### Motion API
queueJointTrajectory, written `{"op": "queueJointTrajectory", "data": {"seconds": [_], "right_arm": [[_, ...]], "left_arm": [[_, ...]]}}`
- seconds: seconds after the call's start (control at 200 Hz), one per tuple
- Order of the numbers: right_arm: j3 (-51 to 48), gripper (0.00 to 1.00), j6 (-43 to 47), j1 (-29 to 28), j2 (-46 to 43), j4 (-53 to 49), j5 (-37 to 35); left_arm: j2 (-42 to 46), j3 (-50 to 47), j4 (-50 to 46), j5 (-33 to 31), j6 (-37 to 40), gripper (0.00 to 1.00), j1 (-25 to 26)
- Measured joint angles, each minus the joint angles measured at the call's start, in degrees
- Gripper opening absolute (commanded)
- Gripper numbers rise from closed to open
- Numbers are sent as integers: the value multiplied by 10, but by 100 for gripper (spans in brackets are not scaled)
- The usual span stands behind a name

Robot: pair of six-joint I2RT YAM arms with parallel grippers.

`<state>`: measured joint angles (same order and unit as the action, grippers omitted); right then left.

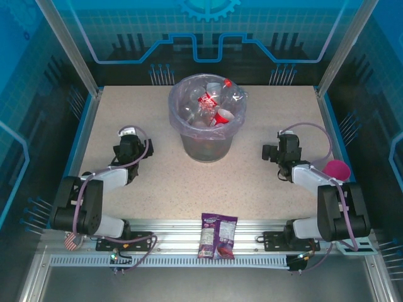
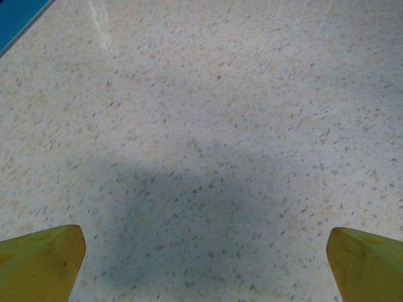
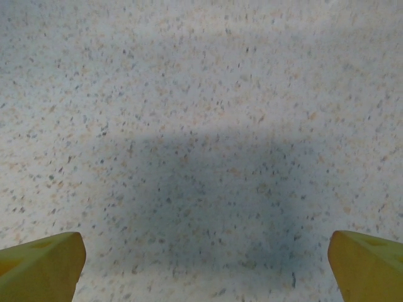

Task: Put the plastic bottles in the bin

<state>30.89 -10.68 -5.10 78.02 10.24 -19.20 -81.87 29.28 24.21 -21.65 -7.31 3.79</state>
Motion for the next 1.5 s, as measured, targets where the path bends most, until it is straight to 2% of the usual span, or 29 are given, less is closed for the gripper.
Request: {"op": "queueJointTrajectory", "data": {"seconds": [0.18, 0.29, 0.405, 0.5, 0.82, 1.501], "right_arm": [[-51, 100, 51, -19, 8, 165, -18], [-76, 100, 80, -27, 56, 285, -18], [-95, 100, 92, -27, 73, 332, -7], [-99, 100, 99, -27, 94, 388, 4], [-99, 100, 99, -23, 103, 411, 10], [-99, 100, 99, -23, 103, 414, 15]], "left_arm": [[-24, -21, 118, 19, 35, 99, 0], [-42, -40, 162, 31, 47, 99, 0], [-58, -66, 225, 55, 59, 99, -3], [-67, -71, 232, 77, 62, 99, -6], [-67, -71, 259, 100, 64, 99, -10], [-67, -71, 260, 102, 64, 99, -10]]}}
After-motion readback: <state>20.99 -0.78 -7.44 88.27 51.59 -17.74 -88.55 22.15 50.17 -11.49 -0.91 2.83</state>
